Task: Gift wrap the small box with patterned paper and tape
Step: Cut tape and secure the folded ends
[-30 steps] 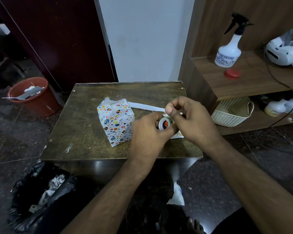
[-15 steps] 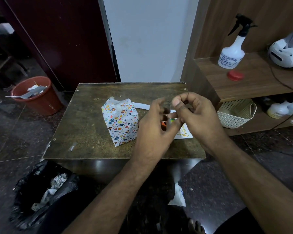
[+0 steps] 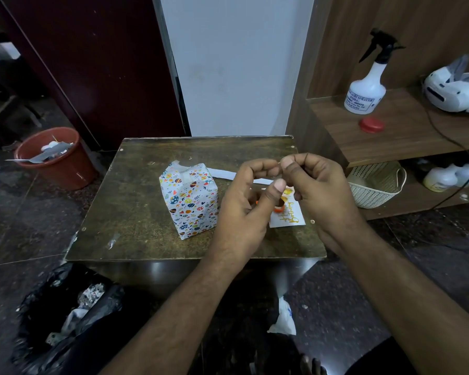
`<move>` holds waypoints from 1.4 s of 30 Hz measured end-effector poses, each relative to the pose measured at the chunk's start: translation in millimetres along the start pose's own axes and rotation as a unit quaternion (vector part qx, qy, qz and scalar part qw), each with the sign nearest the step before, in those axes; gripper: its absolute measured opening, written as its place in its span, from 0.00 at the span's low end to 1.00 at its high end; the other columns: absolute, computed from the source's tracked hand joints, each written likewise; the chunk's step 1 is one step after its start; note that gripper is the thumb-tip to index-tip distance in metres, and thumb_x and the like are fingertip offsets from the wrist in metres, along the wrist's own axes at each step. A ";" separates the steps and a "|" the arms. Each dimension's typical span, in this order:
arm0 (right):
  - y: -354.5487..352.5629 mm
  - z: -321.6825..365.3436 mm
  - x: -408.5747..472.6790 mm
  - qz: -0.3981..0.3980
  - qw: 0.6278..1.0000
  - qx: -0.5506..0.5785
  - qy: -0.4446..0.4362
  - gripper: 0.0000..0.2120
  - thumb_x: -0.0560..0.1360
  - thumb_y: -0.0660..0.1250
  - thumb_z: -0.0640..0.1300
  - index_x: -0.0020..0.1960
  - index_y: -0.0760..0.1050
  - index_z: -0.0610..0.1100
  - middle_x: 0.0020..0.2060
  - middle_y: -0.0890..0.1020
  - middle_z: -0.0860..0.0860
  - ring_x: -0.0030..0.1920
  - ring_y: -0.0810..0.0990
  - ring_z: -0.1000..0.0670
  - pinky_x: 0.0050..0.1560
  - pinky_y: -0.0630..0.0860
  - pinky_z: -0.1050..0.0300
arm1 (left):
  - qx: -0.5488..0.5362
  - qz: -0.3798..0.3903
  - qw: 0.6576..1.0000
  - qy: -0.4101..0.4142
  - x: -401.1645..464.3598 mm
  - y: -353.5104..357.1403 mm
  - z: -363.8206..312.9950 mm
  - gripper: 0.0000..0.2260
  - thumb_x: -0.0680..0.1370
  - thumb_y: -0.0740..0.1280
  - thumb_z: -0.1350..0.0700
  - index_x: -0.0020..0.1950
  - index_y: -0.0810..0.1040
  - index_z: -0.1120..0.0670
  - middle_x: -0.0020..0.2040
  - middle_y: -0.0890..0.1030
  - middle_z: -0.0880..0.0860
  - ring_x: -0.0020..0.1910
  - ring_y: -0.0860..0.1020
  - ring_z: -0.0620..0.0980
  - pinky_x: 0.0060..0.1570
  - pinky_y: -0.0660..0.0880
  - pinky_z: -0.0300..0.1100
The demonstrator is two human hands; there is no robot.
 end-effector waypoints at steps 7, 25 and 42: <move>1.9 0.3 0.9 -0.007 1.000 0.000 -0.004 0.08 0.81 0.69 0.41 0.44 0.83 0.47 0.37 0.84 0.55 0.38 0.80 0.60 0.39 0.73 0.66 | -0.013 0.002 1.000 -0.014 -0.5 1.1 -3.1 0.06 0.83 0.67 0.62 0.59 0.80 0.59 0.32 0.80 0.43 0.25 0.75 0.37 0.29 0.69 0.29; -3.1 1.4 2.5 -0.009 1.000 0.015 -0.011 0.05 0.80 0.71 0.41 0.45 0.83 0.43 0.34 0.83 0.53 0.31 0.78 0.60 0.35 0.73 0.67 | -0.056 0.064 0.993 -0.085 -0.9 -6.7 -3.0 0.13 0.79 0.70 0.55 0.63 0.82 0.55 0.58 0.86 0.54 0.46 0.84 0.46 0.42 0.77 0.45; -12.1 -26.6 8.9 0.048 0.948 -0.314 -0.023 0.07 0.80 0.69 0.46 0.57 0.82 0.49 0.49 0.83 0.53 0.51 0.82 0.50 0.54 0.79 0.50 | -0.009 0.058 0.995 -0.084 3.3 -13.3 0.4 0.23 0.76 0.75 0.64 0.70 0.77 0.52 0.61 0.85 0.45 0.43 0.81 0.49 0.28 0.76 0.37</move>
Point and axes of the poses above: each hand's wrist, its own x-axis towards the middle knuckle, its own y-axis out of the palm, z = x × y, the point moved 3 cm from there along x, towards the middle knuckle
